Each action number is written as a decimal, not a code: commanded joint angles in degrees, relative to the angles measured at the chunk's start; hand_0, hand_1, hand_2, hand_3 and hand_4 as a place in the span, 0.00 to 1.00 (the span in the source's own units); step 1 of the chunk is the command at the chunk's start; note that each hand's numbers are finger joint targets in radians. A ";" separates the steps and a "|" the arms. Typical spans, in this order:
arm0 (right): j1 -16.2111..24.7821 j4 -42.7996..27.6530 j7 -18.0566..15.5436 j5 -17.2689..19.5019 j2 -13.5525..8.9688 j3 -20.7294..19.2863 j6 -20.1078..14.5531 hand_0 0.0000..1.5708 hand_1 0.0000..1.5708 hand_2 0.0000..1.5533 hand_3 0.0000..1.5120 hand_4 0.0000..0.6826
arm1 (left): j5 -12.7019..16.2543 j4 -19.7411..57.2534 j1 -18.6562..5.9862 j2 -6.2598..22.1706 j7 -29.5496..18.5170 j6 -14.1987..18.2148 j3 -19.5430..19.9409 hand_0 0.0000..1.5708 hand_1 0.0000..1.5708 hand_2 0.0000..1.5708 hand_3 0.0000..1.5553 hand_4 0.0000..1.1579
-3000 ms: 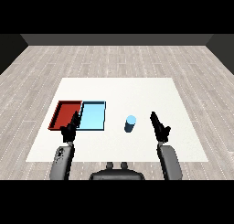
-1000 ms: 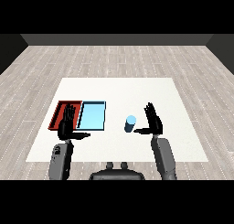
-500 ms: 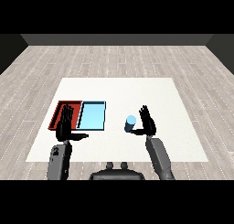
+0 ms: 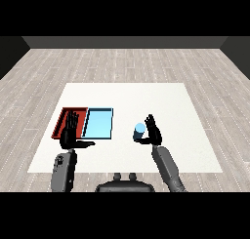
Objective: Pick the blue can and put it in the blue box
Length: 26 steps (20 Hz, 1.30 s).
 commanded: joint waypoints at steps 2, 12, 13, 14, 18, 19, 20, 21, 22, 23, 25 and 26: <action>-2.17 6.39 -3.39 -2.07 0.10 0.29 1.90 0.00 0.00 0.00 0.00 0.00 | -1.29 -0.15 1.40 -1.96 -1.05 0.83 -2.10 0.00 0.00 0.00 0.00 0.00; -1.94 4.74 -1.68 -4.00 0.11 4.06 -1.69 0.00 0.00 0.00 0.00 0.00 | 2.16 -1.87 2.69 1.36 0.34 -2.17 1.60 0.00 0.00 0.00 0.00 0.00; -6.16 6.63 -0.90 -6.53 0.11 6.28 -4.82 0.00 0.00 0.00 0.00 0.00 | 0.76 2.33 -2.71 0.69 0.29 0.20 1.55 0.00 0.00 0.00 0.00 0.00; -6.07 7.21 0.77 -4.95 0.11 2.53 -1.54 0.00 0.00 0.00 0.00 0.00 | -1.34 0.27 0.91 -1.76 -1.49 1.07 -1.59 0.00 0.00 0.00 0.00 0.00; -10.83 14.16 -0.72 -4.21 0.11 -0.36 1.50 0.00 0.00 0.00 0.00 0.00 | 0.46 -2.44 0.06 -0.37 2.28 1.18 -0.23 0.00 0.00 0.00 0.00 0.00; -10.13 17.03 -4.18 -3.89 0.11 1.71 -0.02 0.00 0.00 0.00 0.00 0.00 | 0.77 0.22 -2.32 -0.09 2.72 1.37 0.41 0.00 0.00 0.00 0.00 0.00; -9.64 15.51 -5.20 -5.77 0.11 3.42 -1.32 0.00 0.00 0.00 0.00 0.00 | 1.64 -0.10 -1.61 0.39 0.76 -0.08 0.90 0.00 0.00 0.00 0.00 0.00; -11.74 19.21 -5.95 -6.99 0.11 3.09 0.99 0.00 0.00 0.00 0.00 0.00 | 0.65 -1.58 -0.78 0.17 2.09 0.61 0.00 0.00 0.00 0.00 0.00 0.00; -13.63 23.24 -8.10 -9.27 0.11 5.06 -0.71 0.00 0.00 0.00 0.00 0.00 | 2.34 -4.32 1.87 0.85 2.61 -1.01 0.59 0.00 0.00 0.00 0.00 0.00; -6.95 11.71 -1.62 -6.42 0.11 5.36 -1.21 0.00 0.00 0.00 0.00 0.00 | 4.22 3.48 -2.52 3.62 0.26 -2.95 4.68 0.00 0.00 0.00 0.00 0.00; -10.13 18.36 -5.11 -6.54 0.11 6.13 -2.66 0.00 0.00 0.00 0.00 0.00 | 2.96 -4.94 -0.73 1.11 5.64 0.14 1.08 0.00 0.00 0.00 0.00 0.00; -10.64 18.87 -6.19 -5.63 0.11 3.55 -7.02 0.00 0.00 0.00 0.00 0.00 | 2.07 -4.35 0.28 0.22 4.16 0.47 0.34 0.00 0.00 0.00 0.00 0.00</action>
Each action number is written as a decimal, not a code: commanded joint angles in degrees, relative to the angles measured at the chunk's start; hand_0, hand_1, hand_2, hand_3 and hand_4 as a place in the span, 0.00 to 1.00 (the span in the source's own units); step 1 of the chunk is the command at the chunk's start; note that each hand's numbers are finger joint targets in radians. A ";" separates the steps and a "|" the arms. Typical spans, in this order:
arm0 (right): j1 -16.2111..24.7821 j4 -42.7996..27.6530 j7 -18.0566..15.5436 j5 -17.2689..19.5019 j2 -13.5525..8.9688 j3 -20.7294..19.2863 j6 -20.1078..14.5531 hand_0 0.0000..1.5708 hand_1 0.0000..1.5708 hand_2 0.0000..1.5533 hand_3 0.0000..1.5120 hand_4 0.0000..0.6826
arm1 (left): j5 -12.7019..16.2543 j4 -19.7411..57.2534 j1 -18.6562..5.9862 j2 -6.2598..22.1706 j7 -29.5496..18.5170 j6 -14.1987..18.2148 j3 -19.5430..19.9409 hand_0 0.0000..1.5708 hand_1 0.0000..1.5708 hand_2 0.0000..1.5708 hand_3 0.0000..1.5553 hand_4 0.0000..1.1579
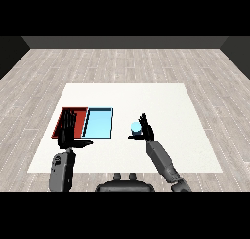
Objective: Pick the blue can and put it in the blue box
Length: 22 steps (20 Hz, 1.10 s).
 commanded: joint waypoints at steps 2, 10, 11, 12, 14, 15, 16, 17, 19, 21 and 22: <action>-1.89 2.20 -1.04 -0.32 0.02 1.45 -14.33 0.95 0.95 0.97 0.98 0.88 | -1.47 1.83 -1.43 -0.01 -0.05 0.79 -0.43 0.00 0.00 0.00 0.00 0.00; -3.95 3.36 2.36 2.83 0.02 4.89 -22.91 0.96 0.96 0.95 0.94 0.91 | 1.64 0.69 -1.82 1.34 2.00 -0.83 1.37 0.00 0.00 0.00 0.00 0.00; -4.35 1.41 5.38 5.89 -1.74 0.82 -18.56 0.95 0.95 0.95 0.95 0.90 | -2.14 2.70 0.86 -1.74 -1.77 0.78 -1.86 0.00 0.00 0.00 0.00 0.00; -3.52 2.07 3.65 6.65 -1.48 -1.12 -16.31 0.95 0.95 0.96 0.95 0.90 | -1.79 2.02 -0.94 -0.94 0.04 1.68 -0.90 0.00 0.00 0.00 0.00 0.00; 0.55 -3.32 3.68 8.02 -1.12 2.52 -19.51 0.95 0.95 0.94 0.94 0.93 | -2.38 -0.79 3.26 -0.34 -1.19 -0.04 -1.55 0.00 0.00 0.00 0.00 0.00; -3.59 -4.58 7.51 8.21 -0.68 2.69 -20.50 0.95 0.95 0.94 0.94 0.93 | -3.16 0.71 0.05 -0.31 -0.28 0.84 -1.92 0.00 0.00 0.00 0.00 0.00; -3.64 -7.69 8.55 9.14 -0.01 4.95 -23.80 0.95 0.95 0.94 0.93 0.94 | -2.26 4.89 -1.50 1.14 -2.39 -1.32 -0.60 0.00 0.00 0.00 0.00 0.00; -3.83 -8.49 8.45 9.97 -1.97 3.95 -22.98 0.92 0.92 0.94 0.93 0.92 | -5.50 4.24 -1.70 -1.50 -2.51 1.64 -3.52 0.00 0.00 0.00 0.00 0.00; -5.24 -10.58 11.94 10.97 -5.19 3.69 -21.67 0.91 0.91 0.93 0.93 0.91 | -4.09 2.65 3.13 -0.36 -3.03 -1.68 -3.79 0.00 0.00 0.00 0.00 0.00; -2.24 -16.23 13.84 13.51 -3.53 5.63 -24.41 0.93 0.93 0.93 0.93 0.92 | -4.21 2.05 1.22 -1.46 0.05 -0.85 -5.32 0.00 0.00 0.00 0.00 0.00; -2.24 -16.89 14.06 13.30 -6.91 4.44 -22.43 0.93 0.93 0.94 0.93 0.91 | -5.31 2.77 -0.65 -2.48 -0.38 -0.22 -6.74 0.00 0.00 0.00 0.00 0.00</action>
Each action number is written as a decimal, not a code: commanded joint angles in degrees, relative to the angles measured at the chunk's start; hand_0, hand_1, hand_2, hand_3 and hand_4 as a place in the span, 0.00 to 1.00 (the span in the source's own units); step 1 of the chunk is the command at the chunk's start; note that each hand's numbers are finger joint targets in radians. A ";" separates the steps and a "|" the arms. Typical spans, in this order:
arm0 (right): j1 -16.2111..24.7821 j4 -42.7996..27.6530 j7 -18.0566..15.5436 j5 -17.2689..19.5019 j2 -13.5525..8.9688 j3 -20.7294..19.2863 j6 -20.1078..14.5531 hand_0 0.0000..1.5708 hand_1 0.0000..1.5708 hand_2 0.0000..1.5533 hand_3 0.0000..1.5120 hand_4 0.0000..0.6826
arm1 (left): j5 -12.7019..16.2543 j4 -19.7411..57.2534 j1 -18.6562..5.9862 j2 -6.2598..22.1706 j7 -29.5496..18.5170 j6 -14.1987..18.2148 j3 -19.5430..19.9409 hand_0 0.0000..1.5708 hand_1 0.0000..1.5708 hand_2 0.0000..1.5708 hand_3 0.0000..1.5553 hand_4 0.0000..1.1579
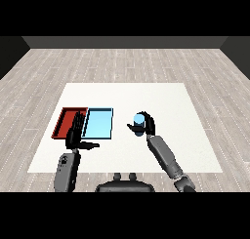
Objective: Pick the blue can and put it in the blue box
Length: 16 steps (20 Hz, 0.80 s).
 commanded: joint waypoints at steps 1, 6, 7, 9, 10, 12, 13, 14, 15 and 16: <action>-1.14 -7.77 6.24 4.59 -3.39 2.56 -2.63 0.91 0.91 0.93 0.92 0.91 | -2.73 1.08 -1.11 -3.09 2.24 3.52 -5.52 0.00 0.00 0.00 0.00 0.00; -0.33 -12.46 5.42 7.03 -4.86 1.42 -0.39 0.91 0.91 0.93 0.93 0.90 | -4.23 1.51 -2.96 -3.15 6.50 3.43 -7.81 0.00 0.00 0.00 0.00 0.00; -0.68 -9.01 2.07 7.51 -2.12 1.12 0.50 0.91 0.91 0.93 0.93 0.91 | -4.46 6.48 -3.69 -2.90 3.16 1.35 -6.54 0.00 0.00 0.00 0.00 0.00; 0.12 -15.49 8.52 9.09 -5.02 1.47 0.02 0.90 0.90 0.93 0.93 0.90 | -5.38 8.75 -3.97 -3.19 2.74 3.25 -9.02 0.00 0.00 0.00 0.00 0.00; 0.74 -16.54 9.27 10.07 -4.69 1.04 0.40 0.90 0.90 0.93 0.93 0.90 | -4.09 9.84 -4.34 -3.21 1.21 6.30 -10.62 0.00 0.00 0.00 0.00 0.00; 1.71 -17.96 10.24 11.70 -3.93 0.21 1.22 0.90 0.90 0.93 0.93 0.90 | -2.77 6.07 -4.44 -3.22 5.55 4.62 -11.12 0.00 0.00 0.00 0.00 0.00; 2.22 -18.62 10.70 12.67 -3.40 -0.36 1.78 0.90 0.90 0.93 0.93 0.90 | -2.72 6.19 -4.59 -3.23 5.55 4.94 -11.37 0.00 0.00 0.00 0.00 0.00; 2.99 -16.40 8.27 12.91 -2.66 -2.16 2.76 0.90 0.90 0.93 0.93 0.90 | -2.68 6.34 -4.75 -3.23 5.54 5.25 -11.60 0.00 0.00 0.00 0.00 0.00; -2.85 -14.32 10.69 11.45 -4.89 -4.38 5.21 0.90 0.90 0.93 0.93 0.90 | -2.65 6.48 -4.88 -3.23 5.50 5.45 -11.75 0.00 0.00 0.00 0.00 0.00; 3.31 -20.01 11.53 15.64 -2.59 0.02 1.81 0.90 0.90 0.93 0.93 0.90 | -2.01 3.42 -5.77 -2.97 8.64 3.72 -9.51 0.00 0.00 0.00 0.00 0.00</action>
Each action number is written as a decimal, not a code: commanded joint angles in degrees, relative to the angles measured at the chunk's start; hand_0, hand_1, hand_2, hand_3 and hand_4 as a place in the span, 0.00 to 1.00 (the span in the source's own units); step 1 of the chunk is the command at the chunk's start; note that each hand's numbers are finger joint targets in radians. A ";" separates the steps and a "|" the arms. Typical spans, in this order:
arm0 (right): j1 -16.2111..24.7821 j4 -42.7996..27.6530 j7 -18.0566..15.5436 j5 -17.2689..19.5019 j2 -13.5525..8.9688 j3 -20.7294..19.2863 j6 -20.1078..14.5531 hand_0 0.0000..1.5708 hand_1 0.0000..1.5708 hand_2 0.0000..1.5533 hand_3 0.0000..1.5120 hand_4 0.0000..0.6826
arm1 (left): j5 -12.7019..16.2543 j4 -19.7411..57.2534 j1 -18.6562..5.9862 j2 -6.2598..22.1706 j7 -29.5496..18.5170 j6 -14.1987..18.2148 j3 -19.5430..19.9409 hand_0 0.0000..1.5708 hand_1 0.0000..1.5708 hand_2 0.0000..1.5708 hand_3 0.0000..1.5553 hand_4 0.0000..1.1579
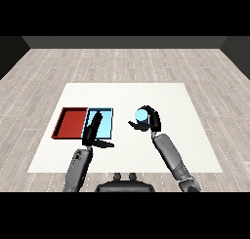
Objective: Pick the blue can and put it in the blue box
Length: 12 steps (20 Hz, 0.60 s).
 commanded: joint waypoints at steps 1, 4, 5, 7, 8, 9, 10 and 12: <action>3.90 -1.98 -2.23 1.06 -0.31 -1.49 4.18 0.90 0.90 0.93 0.93 0.90 | 1.15 1.39 0.28 -0.07 0.54 -2.06 0.11 0.00 0.00 0.00 0.00 0.00; 2.27 -7.42 4.56 3.71 -0.68 -0.86 2.54 0.92 0.92 0.93 0.93 0.89 | 3.02 3.88 -2.87 -0.21 1.68 4.66 -6.74 0.00 0.00 0.00 0.00 0.00; -1.35 -1.64 3.25 5.30 2.25 -1.15 1.69 0.92 0.92 0.93 0.93 0.90 | 3.06 2.62 -0.82 -0.21 2.44 3.80 -6.33 0.00 0.00 0.00 0.00 0.00; 3.14 -5.77 1.37 6.44 1.98 -0.33 2.68 0.92 0.92 0.93 0.92 0.89 | 3.26 1.09 -2.98 -0.21 4.90 7.34 -9.41 0.00 0.00 0.00 0.00 0.00; 2.59 -5.45 3.52 9.57 5.01 2.76 -1.21 0.92 0.92 0.94 0.92 0.90 | 4.79 5.65 -3.09 -0.21 1.89 4.15 -7.82 0.00 0.00 0.00 0.00 0.00; 4.62 -8.23 3.49 8.41 3.03 0.22 2.88 0.93 0.93 0.94 0.92 0.90 | 4.00 2.61 -2.00 -0.21 4.27 2.81 -6.37 0.00 0.00 0.00 0.00 0.00; 0.14 -0.74 0.82 7.27 4.03 -0.98 3.41 0.93 0.93 0.94 0.93 0.89 | 5.04 7.84 -2.83 -0.21 -0.39 9.49 -13.15 0.00 0.00 0.00 0.00 0.00; -0.94 -3.70 5.31 9.38 5.86 -0.74 2.98 0.93 0.93 0.94 0.92 0.89 | 4.11 1.38 -1.57 -0.21 5.35 6.70 -11.23 0.00 0.00 0.00 0.00 0.00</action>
